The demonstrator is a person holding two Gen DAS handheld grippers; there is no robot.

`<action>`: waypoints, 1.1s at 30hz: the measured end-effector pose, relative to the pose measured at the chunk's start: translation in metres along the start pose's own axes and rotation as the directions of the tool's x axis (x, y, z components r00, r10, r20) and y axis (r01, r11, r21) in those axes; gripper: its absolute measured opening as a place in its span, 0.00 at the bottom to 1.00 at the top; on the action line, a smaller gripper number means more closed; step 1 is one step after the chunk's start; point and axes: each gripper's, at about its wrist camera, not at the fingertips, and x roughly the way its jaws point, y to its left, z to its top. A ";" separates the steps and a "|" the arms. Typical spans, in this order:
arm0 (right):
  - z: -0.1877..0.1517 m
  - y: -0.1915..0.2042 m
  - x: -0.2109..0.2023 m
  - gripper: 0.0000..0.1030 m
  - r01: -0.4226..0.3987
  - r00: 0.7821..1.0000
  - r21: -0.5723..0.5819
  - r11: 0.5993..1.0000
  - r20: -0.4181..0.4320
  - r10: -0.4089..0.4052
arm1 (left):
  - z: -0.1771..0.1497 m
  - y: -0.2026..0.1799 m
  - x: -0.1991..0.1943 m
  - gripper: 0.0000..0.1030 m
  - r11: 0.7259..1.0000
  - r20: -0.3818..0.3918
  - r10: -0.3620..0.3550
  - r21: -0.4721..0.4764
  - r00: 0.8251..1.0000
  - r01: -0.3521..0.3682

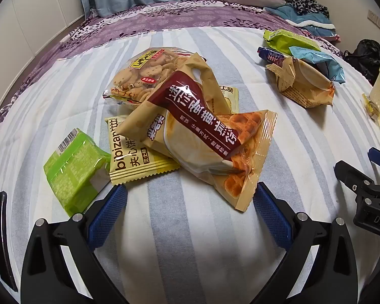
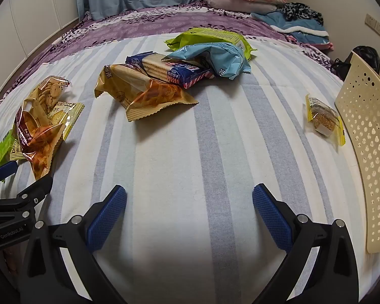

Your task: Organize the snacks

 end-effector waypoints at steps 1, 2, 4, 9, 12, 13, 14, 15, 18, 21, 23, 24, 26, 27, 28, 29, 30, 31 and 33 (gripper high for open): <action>0.000 0.000 0.000 0.95 -0.001 1.000 0.000 1.000 -0.003 0.001 | 0.000 0.000 0.000 0.98 1.000 -0.002 -0.002 -0.001 1.000 0.002; 0.000 0.000 0.000 0.95 -0.002 1.000 0.001 1.000 -0.003 0.002 | 0.000 0.000 0.000 0.98 1.000 -0.001 -0.004 -0.002 1.000 0.004; 0.000 0.000 0.000 0.95 -0.001 1.000 0.000 1.000 -0.002 0.001 | 0.000 0.000 0.000 0.98 1.000 -0.001 -0.004 -0.003 1.000 0.004; 0.000 0.000 0.000 0.95 -0.001 1.000 0.000 1.000 -0.002 0.001 | 0.000 0.000 0.000 0.98 1.000 0.000 -0.004 -0.002 1.000 0.004; 0.000 0.000 0.000 0.95 -0.001 1.000 0.000 1.000 -0.002 0.001 | 0.000 0.000 0.000 0.98 1.000 0.001 -0.004 -0.003 1.000 0.004; 0.000 0.000 0.000 0.95 -0.001 1.000 0.000 1.000 -0.002 0.001 | 0.000 0.000 0.000 0.98 1.000 0.001 -0.005 -0.003 1.000 0.005; 0.000 0.000 0.000 0.95 -0.001 1.000 0.000 1.000 -0.002 0.001 | 0.000 0.000 0.000 0.98 1.000 0.001 -0.005 -0.003 1.000 0.005; 0.000 0.000 0.000 0.95 -0.001 1.000 0.000 1.000 -0.002 0.001 | 0.000 0.000 0.000 0.98 1.000 0.001 -0.005 -0.003 1.000 0.005; 0.000 0.000 0.000 0.95 -0.001 1.000 0.000 1.000 -0.002 0.001 | 0.000 0.000 0.000 0.98 1.000 0.001 -0.005 -0.003 1.000 0.005; 0.000 0.000 0.000 0.95 -0.001 1.000 0.000 1.000 -0.002 0.001 | 0.000 0.000 0.000 0.98 1.000 0.001 -0.006 -0.004 1.000 0.006; 0.000 0.000 0.000 0.95 -0.001 1.000 0.000 1.000 -0.002 0.001 | 0.000 0.000 0.000 0.98 1.000 0.001 -0.006 -0.003 1.000 0.006; 0.000 0.000 0.000 0.95 0.000 1.000 0.000 1.000 -0.002 0.000 | 0.000 0.000 0.000 0.98 1.000 0.001 -0.006 -0.003 1.000 0.006; 0.000 0.001 0.000 0.95 0.001 1.000 -0.001 1.000 -0.002 -0.001 | 0.000 0.000 0.000 0.98 1.000 0.001 -0.006 -0.003 1.000 0.006; 0.000 0.000 0.000 0.95 0.000 1.000 0.000 1.000 -0.002 0.000 | 0.000 0.000 0.000 0.98 1.000 0.002 -0.006 -0.004 1.000 0.006; 0.000 0.000 0.000 0.95 0.000 1.000 0.000 1.000 -0.002 0.000 | 0.000 0.000 0.000 0.98 1.000 0.002 -0.006 -0.004 1.000 0.006; 0.000 0.001 0.000 0.95 0.000 1.000 0.000 1.000 -0.003 0.000 | 0.000 0.000 0.000 0.98 1.000 0.002 -0.006 -0.003 1.000 0.006; 0.000 0.001 0.000 0.95 0.001 1.000 -0.001 1.000 -0.003 -0.001 | 0.000 0.000 0.000 0.98 1.000 0.002 -0.006 -0.004 1.000 0.006; 0.000 0.000 0.000 0.95 0.001 1.000 -0.001 1.000 -0.003 -0.001 | 0.000 0.000 0.000 0.98 1.000 0.002 -0.007 -0.004 1.000 0.007; 0.000 0.000 0.000 0.95 0.000 1.000 0.000 1.000 -0.003 0.000 | 0.000 0.000 0.000 0.98 1.000 0.002 -0.005 -0.003 1.000 0.006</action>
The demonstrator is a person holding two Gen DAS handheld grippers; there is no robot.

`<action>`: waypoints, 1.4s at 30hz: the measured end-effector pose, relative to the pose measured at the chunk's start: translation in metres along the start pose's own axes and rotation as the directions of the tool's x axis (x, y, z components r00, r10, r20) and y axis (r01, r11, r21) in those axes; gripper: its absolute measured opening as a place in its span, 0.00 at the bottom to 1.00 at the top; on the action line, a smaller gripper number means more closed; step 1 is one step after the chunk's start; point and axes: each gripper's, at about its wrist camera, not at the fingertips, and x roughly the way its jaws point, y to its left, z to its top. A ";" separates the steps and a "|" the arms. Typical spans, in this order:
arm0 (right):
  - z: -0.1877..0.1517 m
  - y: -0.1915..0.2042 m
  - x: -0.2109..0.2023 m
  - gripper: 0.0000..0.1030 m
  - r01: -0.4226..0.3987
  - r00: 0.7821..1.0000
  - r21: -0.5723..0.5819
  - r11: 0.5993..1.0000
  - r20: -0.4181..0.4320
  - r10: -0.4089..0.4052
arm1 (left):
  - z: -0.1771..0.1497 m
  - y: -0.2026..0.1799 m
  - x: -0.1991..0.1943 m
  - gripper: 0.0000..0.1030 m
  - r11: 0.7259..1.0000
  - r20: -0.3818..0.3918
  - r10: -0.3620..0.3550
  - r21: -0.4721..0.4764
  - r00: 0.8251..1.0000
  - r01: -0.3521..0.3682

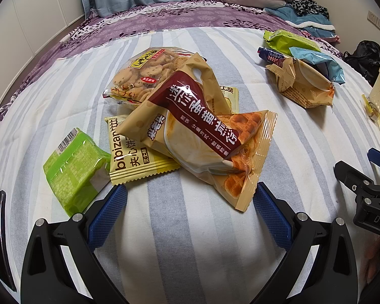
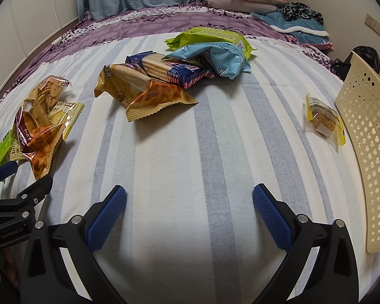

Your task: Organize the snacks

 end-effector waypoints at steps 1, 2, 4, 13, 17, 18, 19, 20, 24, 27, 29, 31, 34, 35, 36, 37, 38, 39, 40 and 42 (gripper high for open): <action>0.000 0.000 0.000 0.95 -0.001 1.000 0.000 1.000 0.000 0.001 | 0.000 0.000 0.000 0.98 1.000 0.000 -0.001 -0.001 1.000 0.001; 0.000 0.000 0.000 0.95 -0.001 1.000 0.001 1.000 0.000 0.001 | 0.000 0.000 0.000 0.98 1.000 0.000 -0.001 -0.001 1.000 0.001; 0.000 0.000 0.000 0.95 0.000 1.000 0.000 1.000 0.000 0.000 | 0.000 0.000 0.000 0.98 1.000 0.000 -0.001 -0.001 1.000 0.001; 0.000 0.000 0.001 0.95 -0.001 1.000 0.000 1.000 0.000 0.001 | 0.000 0.000 0.000 0.98 1.000 0.001 -0.003 -0.002 1.000 0.003; 0.000 0.000 0.001 0.95 -0.001 1.000 0.000 1.000 0.000 0.001 | 0.000 0.000 0.000 0.98 1.000 0.001 -0.003 -0.002 1.000 0.003; 0.000 0.000 0.001 0.95 -0.001 1.000 0.001 1.000 0.000 0.001 | 0.000 0.000 0.000 0.98 1.000 0.001 -0.003 -0.002 1.000 0.003; 0.000 0.000 0.001 0.95 -0.001 1.000 0.000 1.000 0.000 0.001 | 0.000 0.000 0.000 0.98 1.000 0.001 -0.003 -0.002 1.000 0.003; 0.000 0.000 0.001 0.95 0.000 1.000 0.000 1.000 0.000 0.000 | 0.000 0.000 0.000 0.98 1.000 0.001 -0.003 -0.002 1.000 0.003; 0.000 0.000 0.001 0.95 -0.001 1.000 0.001 1.000 0.000 0.001 | 0.000 0.000 0.000 0.98 1.000 0.001 -0.004 -0.002 1.000 0.004; 0.000 0.000 0.000 0.95 -0.002 1.000 0.001 1.000 0.000 0.002 | 0.000 0.000 0.000 0.98 1.000 0.001 -0.004 -0.002 1.000 0.004; 0.001 -0.001 0.002 0.95 -0.003 1.000 0.002 1.000 -0.001 0.003 | 0.000 0.000 0.000 0.98 1.000 0.001 -0.004 -0.002 1.000 0.004; 0.001 0.000 0.002 0.95 -0.002 1.000 0.002 1.000 -0.001 0.002 | 0.000 0.000 0.000 0.98 1.000 0.001 -0.004 -0.003 1.000 0.004; 0.001 0.000 0.002 0.95 -0.003 1.000 0.002 1.000 -0.001 0.003 | 0.000 0.000 0.000 0.98 1.000 0.002 -0.003 -0.002 1.000 0.003; 0.001 0.000 0.002 0.95 -0.002 1.000 0.002 1.000 -0.001 0.002 | 0.000 0.000 0.000 0.98 1.000 0.001 -0.004 -0.002 1.000 0.004; 0.001 0.000 0.002 0.95 -0.002 1.000 0.002 1.000 -0.001 0.002 | 0.000 0.000 0.000 0.98 1.000 0.001 -0.004 -0.002 1.000 0.004; -0.001 -0.001 0.001 0.95 -0.002 1.000 0.002 1.000 -0.001 0.002 | 0.000 0.000 0.000 0.98 1.000 0.001 -0.004 -0.002 1.000 0.004; -0.001 0.000 0.001 0.95 -0.002 1.000 0.001 1.000 -0.001 0.002 | 0.000 0.000 0.000 0.98 1.000 0.002 -0.004 -0.002 1.000 0.004; -0.001 -0.001 0.001 0.95 -0.002 1.000 0.001 1.000 -0.001 0.002 | 0.000 0.000 0.000 0.98 1.000 0.002 -0.004 -0.003 1.000 0.004; -0.001 -0.001 0.001 0.95 -0.003 1.000 0.002 1.000 -0.001 0.003 | 0.000 0.000 0.000 0.98 1.000 0.001 -0.004 -0.003 1.000 0.004; -0.001 0.000 0.001 0.95 -0.003 1.000 0.002 1.000 -0.001 0.003 | 0.000 0.000 0.000 0.98 1.000 0.001 -0.004 -0.002 1.000 0.004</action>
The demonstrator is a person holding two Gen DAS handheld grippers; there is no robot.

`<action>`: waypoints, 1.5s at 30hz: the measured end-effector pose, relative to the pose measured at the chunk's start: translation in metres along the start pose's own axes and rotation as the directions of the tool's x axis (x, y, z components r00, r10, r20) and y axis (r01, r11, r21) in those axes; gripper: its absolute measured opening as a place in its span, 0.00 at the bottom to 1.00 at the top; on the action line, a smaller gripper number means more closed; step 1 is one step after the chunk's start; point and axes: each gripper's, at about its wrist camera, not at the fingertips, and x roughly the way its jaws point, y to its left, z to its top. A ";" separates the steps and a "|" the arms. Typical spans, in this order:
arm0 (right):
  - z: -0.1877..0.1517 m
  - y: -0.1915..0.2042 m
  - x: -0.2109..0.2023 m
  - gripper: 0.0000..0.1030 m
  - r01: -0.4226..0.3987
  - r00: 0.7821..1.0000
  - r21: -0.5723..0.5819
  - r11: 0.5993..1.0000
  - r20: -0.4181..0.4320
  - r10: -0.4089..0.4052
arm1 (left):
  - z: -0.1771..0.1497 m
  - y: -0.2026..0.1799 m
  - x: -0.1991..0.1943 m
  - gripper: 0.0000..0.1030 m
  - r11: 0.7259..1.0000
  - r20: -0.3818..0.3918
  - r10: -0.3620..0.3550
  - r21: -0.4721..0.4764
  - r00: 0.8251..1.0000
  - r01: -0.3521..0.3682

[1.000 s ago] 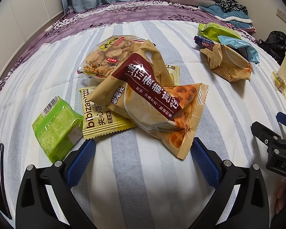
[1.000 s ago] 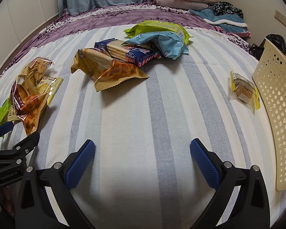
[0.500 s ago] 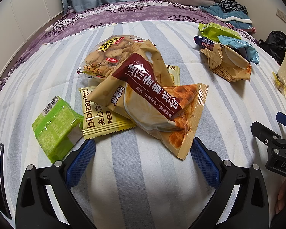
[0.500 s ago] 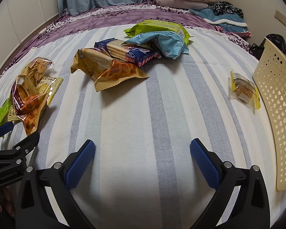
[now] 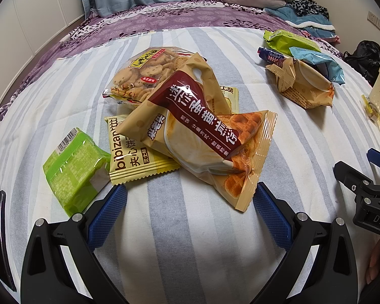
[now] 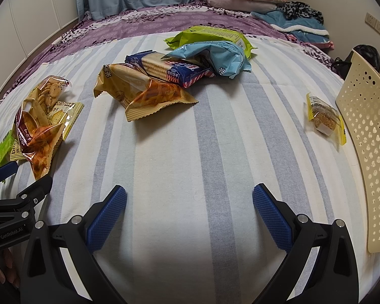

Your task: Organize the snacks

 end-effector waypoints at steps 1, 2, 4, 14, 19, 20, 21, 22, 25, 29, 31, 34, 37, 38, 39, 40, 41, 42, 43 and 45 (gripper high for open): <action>0.000 0.000 0.000 0.95 0.000 1.000 0.000 1.000 0.000 0.000 | 0.000 0.000 0.000 0.98 1.000 -0.001 0.001 0.001 1.000 -0.001; 0.000 0.000 0.000 0.95 0.000 1.000 0.000 1.000 0.000 0.000 | 0.000 0.000 0.000 0.98 1.000 0.000 0.001 0.001 1.000 -0.001; 0.000 0.000 0.000 0.95 0.000 1.000 -0.001 1.000 0.001 0.000 | 0.000 0.000 0.000 0.98 1.000 0.000 -0.001 0.000 1.000 0.001; 0.000 0.002 -0.007 0.95 -0.012 1.000 -0.014 1.000 0.016 0.012 | -0.002 0.003 -0.006 0.98 1.000 -0.002 -0.010 -0.006 1.000 0.010; -0.001 0.008 -0.014 0.95 -0.043 0.998 -0.049 0.998 0.034 0.044 | -0.007 0.015 -0.016 0.98 1.000 0.003 -0.014 -0.026 1.000 0.014; -0.001 0.009 -0.016 0.95 -0.050 0.998 -0.055 0.997 0.039 0.053 | -0.007 0.016 -0.018 0.98 1.000 0.008 -0.009 -0.025 1.000 0.009; 0.000 0.011 -0.018 0.95 -0.060 0.997 -0.059 0.996 0.046 0.063 | -0.005 0.017 -0.019 0.98 1.000 0.015 -0.004 -0.024 1.000 0.004; 0.000 0.012 -0.020 0.95 -0.068 0.996 -0.062 0.996 0.052 0.072 | -0.004 0.017 -0.020 0.98 1.000 0.018 -0.002 -0.024 1.000 0.002; 0.004 0.015 -0.026 0.95 -0.092 0.993 -0.065 0.994 0.069 0.096 | -0.002 0.022 -0.026 0.98 0.999 0.028 -0.008 -0.032 1.000 0.009; 0.008 0.018 -0.034 0.95 -0.133 0.987 -0.062 0.989 0.087 0.138 | -0.001 0.027 -0.034 0.98 0.999 0.043 -0.012 -0.047 0.999 0.014; 0.010 0.020 -0.038 0.95 -0.147 0.984 -0.067 0.987 0.094 0.153 | -0.001 0.032 -0.038 0.98 0.998 0.050 -0.013 -0.056 0.999 0.016; 0.014 0.024 -0.040 0.95 -0.171 0.979 -0.072 0.983 0.099 0.178 | -0.003 0.039 -0.044 0.98 0.997 0.060 -0.017 -0.068 0.998 0.021; 0.016 0.031 -0.043 0.95 -0.206 0.972 -0.080 0.975 0.098 0.213 | -0.007 0.051 -0.050 0.98 0.997 0.068 -0.011 -0.079 0.998 0.017; 0.017 0.034 -0.044 0.95 -0.213 0.970 -0.088 0.973 0.100 0.222 | -0.009 0.056 -0.051 0.98 0.996 0.068 -0.006 -0.086 0.998 0.012; 0.018 0.038 -0.045 0.95 -0.222 0.967 -0.099 0.970 0.102 0.232 | -0.011 0.061 -0.053 0.98 0.995 0.068 -0.003 -0.094 0.998 0.009; 0.020 0.042 -0.045 0.95 -0.233 0.964 -0.109 0.966 0.102 0.244 | -0.013 0.069 -0.053 0.98 0.994 0.065 0.004 -0.109 0.998 0.003; 0.020 0.046 -0.045 0.95 -0.246 0.961 -0.119 0.962 0.102 0.258 | -0.014 0.076 -0.053 0.98 0.992 0.062 0.010 -0.124 0.998 -0.002; 0.021 0.050 -0.045 0.95 -0.259 0.957 -0.127 0.957 0.100 0.272 | -0.016 0.083 -0.053 0.98 0.990 0.060 0.018 -0.140 0.998 -0.009; 0.022 0.056 -0.044 0.95 -0.275 0.953 -0.138 0.952 0.093 0.289 | -0.016 0.092 -0.053 0.98 0.987 0.060 0.028 -0.161 0.998 -0.018; 0.024 0.068 -0.042 0.95 -0.302 0.945 -0.161 0.940 0.081 0.318 | -0.017 0.103 -0.051 0.98 0.982 0.056 0.042 -0.186 0.998 -0.031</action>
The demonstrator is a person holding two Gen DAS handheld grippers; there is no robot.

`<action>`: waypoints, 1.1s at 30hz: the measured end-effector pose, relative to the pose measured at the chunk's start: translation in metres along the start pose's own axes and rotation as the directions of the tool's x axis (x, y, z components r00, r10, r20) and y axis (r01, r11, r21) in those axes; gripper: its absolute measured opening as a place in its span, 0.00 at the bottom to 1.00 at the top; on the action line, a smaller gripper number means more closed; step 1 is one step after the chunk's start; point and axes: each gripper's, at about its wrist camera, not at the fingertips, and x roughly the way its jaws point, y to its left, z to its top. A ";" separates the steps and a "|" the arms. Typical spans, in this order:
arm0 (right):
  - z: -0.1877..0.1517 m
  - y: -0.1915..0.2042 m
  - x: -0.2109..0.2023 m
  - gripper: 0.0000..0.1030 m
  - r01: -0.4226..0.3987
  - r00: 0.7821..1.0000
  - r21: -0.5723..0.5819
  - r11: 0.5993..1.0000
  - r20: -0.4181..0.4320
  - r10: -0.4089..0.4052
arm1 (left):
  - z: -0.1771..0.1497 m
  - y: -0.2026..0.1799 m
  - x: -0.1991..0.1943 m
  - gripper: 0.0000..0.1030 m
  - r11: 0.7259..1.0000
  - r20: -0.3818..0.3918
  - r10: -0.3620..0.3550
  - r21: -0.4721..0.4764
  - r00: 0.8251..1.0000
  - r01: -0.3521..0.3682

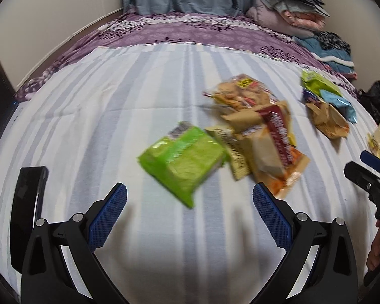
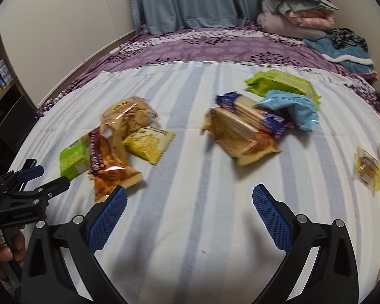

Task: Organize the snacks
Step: 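Grasp the brown red-label snack bag with the right tool while the left tool approaches the green pack, then grasp the green pack with the left tool while the right tool lifts the brown bag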

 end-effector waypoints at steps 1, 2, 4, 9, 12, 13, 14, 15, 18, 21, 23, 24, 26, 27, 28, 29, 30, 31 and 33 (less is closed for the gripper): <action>0.002 0.006 0.003 0.95 -0.014 1.000 -0.012 1.000 -0.001 0.014 | 0.001 0.006 0.002 0.98 1.000 0.000 0.009 -0.012 1.000 -0.009; 0.004 0.013 0.006 0.95 -0.028 1.000 -0.029 0.999 -0.002 0.028 | 0.003 0.011 0.003 0.98 1.000 -0.001 0.014 -0.020 1.000 -0.014; 0.008 0.026 0.012 0.95 -0.054 0.999 -0.064 0.996 -0.005 0.054 | 0.004 0.020 0.005 0.98 0.999 -0.002 0.019 -0.031 1.000 -0.019; 0.018 0.057 0.031 0.95 -0.105 0.994 -0.140 0.985 -0.028 0.102 | 0.004 0.035 0.010 0.98 0.999 -0.010 0.029 -0.045 1.000 -0.030; 0.021 0.069 0.044 0.93 -0.121 0.992 -0.171 0.978 -0.053 0.113 | 0.004 0.042 0.012 0.98 0.998 -0.014 0.033 -0.048 0.999 -0.034; 0.021 0.071 0.048 0.88 -0.124 0.991 -0.178 0.976 -0.064 0.114 | 0.005 0.045 0.013 0.98 0.998 -0.015 0.035 -0.049 0.999 -0.035; 0.022 0.074 0.054 0.85 -0.127 0.990 -0.185 0.975 -0.077 0.114 | 0.005 0.046 0.013 0.98 0.998 -0.014 0.041 -0.047 0.999 -0.041; 0.022 0.077 0.058 0.80 -0.133 0.989 -0.187 0.973 -0.089 0.118 | 0.005 0.047 0.013 0.98 0.998 -0.011 0.048 -0.041 0.999 -0.048; 0.020 0.081 0.068 0.75 -0.142 0.987 -0.196 0.970 -0.108 0.122 | 0.008 0.047 0.014 0.98 0.998 -0.009 0.048 -0.033 0.999 -0.048; 0.018 0.081 0.072 0.64 -0.161 0.983 -0.189 0.969 -0.124 0.139 | 0.010 0.045 0.016 0.98 0.999 -0.013 0.041 -0.028 0.999 -0.042; 0.019 0.079 0.071 0.54 -0.169 0.982 -0.177 0.970 -0.117 0.150 | 0.012 0.044 0.018 0.98 0.999 -0.013 0.035 -0.024 0.999 -0.035; 0.019 0.077 0.070 0.54 -0.161 0.983 -0.175 0.971 -0.111 0.143 | 0.014 0.043 0.019 0.98 0.999 -0.013 0.030 -0.019 0.999 -0.030; 0.018 0.071 0.067 0.49 -0.152 0.985 -0.165 0.974 -0.101 0.137 | 0.015 0.039 0.020 0.98 1.000 -0.013 0.021 -0.008 1.000 -0.022; 0.017 0.068 0.065 0.49 -0.149 0.986 -0.157 0.976 -0.095 0.136 | 0.016 0.036 0.021 0.98 1.000 -0.013 0.011 0.001 1.000 -0.011; 0.017 0.065 0.062 0.49 -0.145 0.987 -0.149 0.978 -0.087 0.133 | 0.016 0.033 0.022 0.98 1.000 -0.016 0.003 0.008 1.000 -0.003; 0.016 0.061 0.058 0.49 -0.138 0.989 -0.141 0.980 -0.078 0.128 | 0.017 0.030 0.023 0.98 1.000 -0.019 -0.004 0.018 1.000 0.005; 0.017 0.058 0.055 0.49 -0.133 0.990 -0.134 0.982 -0.070 0.124 | 0.017 0.027 0.025 0.98 1.000 -0.020 -0.011 0.028 1.000 0.012; 0.016 0.053 0.051 0.49 -0.130 0.991 -0.124 0.984 -0.061 0.123 | 0.018 0.023 0.026 0.98 0.999 -0.021 -0.019 0.043 1.000 0.020; 0.016 0.044 0.043 0.49 -0.123 0.992 -0.105 0.987 -0.050 0.118 | 0.019 0.016 0.030 0.98 0.997 -0.024 -0.029 0.073 0.999 0.031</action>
